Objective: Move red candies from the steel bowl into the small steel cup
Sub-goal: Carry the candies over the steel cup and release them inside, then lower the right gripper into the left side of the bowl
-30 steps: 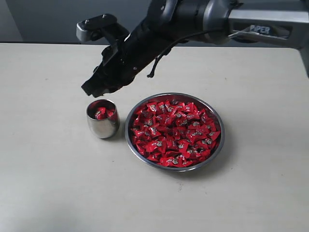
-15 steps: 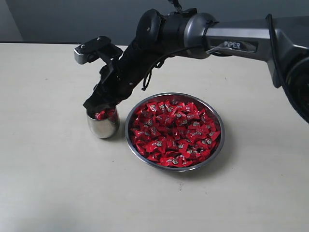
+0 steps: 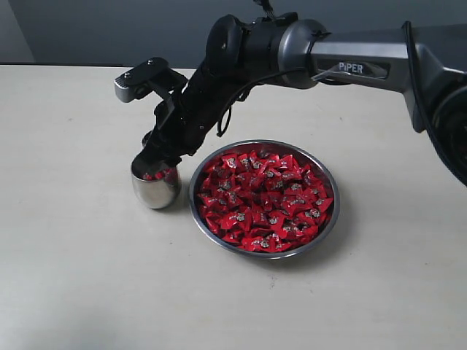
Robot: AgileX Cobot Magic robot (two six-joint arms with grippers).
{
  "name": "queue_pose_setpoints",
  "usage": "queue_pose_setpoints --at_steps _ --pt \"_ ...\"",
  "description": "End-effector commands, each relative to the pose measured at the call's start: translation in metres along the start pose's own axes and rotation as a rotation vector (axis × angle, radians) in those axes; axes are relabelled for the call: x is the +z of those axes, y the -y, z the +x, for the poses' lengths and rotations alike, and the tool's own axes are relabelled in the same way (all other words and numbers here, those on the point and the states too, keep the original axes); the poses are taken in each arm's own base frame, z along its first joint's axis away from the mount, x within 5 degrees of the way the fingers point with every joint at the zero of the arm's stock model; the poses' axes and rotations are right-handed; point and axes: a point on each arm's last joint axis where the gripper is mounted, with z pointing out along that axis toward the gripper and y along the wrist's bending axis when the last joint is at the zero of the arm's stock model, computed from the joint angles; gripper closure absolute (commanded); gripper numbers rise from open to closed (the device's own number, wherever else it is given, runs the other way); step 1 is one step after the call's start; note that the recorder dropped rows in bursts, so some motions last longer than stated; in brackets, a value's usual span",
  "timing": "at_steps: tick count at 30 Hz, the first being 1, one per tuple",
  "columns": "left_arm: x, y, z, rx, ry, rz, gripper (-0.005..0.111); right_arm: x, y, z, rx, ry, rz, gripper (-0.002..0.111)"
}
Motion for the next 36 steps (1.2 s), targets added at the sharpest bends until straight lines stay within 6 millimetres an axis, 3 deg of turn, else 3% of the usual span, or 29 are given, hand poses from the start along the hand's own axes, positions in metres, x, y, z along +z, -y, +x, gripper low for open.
queue_pose_setpoints --at_steps 1,6,14,18,22,36 --pt "0.0 0.001 0.001 0.0 0.008 0.009 0.106 -0.002 0.0 -0.001 0.0 -0.004 -0.005 0.066" --pt "0.0 0.001 0.001 0.0 0.008 0.009 0.106 -0.011 -0.003 -0.005 -0.006 0.013 -0.002 0.066" --pt "0.0 0.001 0.001 0.0 0.008 0.009 0.106 -0.059 -0.007 -0.033 -0.049 0.106 0.098 0.066" --pt "0.0 0.001 0.001 0.0 0.008 0.009 0.106 -0.076 -0.002 -0.038 -0.055 0.106 0.216 0.066" --pt "0.0 0.001 0.001 0.0 0.008 0.009 0.106 -0.084 0.008 -0.033 -0.046 0.049 0.318 0.066" --pt "0.0 0.001 0.001 0.0 0.008 0.009 0.106 -0.104 0.057 0.005 0.194 -0.127 0.414 0.066"
